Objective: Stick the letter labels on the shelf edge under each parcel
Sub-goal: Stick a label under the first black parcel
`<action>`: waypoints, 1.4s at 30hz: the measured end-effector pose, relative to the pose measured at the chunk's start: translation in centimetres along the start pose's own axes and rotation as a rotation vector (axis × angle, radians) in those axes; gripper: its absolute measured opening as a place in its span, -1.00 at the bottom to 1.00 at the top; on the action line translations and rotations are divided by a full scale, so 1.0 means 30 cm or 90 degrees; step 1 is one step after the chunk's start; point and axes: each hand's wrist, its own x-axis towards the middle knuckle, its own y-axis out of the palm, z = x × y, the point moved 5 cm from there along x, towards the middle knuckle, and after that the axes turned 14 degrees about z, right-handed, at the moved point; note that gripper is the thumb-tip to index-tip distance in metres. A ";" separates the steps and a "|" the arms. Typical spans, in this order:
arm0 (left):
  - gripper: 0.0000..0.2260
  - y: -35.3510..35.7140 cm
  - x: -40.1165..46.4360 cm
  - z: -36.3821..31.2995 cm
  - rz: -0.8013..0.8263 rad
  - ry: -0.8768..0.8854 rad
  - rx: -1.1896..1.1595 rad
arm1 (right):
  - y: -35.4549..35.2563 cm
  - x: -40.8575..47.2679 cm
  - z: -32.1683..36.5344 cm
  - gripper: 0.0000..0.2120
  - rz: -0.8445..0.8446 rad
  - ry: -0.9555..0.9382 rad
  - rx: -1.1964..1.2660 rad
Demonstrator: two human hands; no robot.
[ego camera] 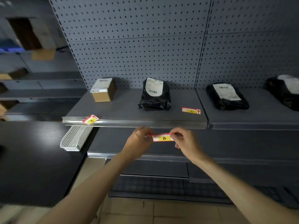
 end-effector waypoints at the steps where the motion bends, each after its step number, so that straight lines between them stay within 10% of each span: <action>1: -0.85 -0.036 0.003 -0.004 -0.019 -0.004 0.048 | -0.013 0.021 0.028 -0.91 -0.012 0.003 -0.008; 12: -0.62 -0.022 0.122 0.061 0.026 -0.034 0.369 | -0.037 0.178 0.071 -0.91 -0.113 0.019 -0.144; 42: -0.60 -0.018 0.161 0.151 0.015 0.001 0.338 | 0.058 0.384 0.031 -0.79 0.011 0.020 -0.336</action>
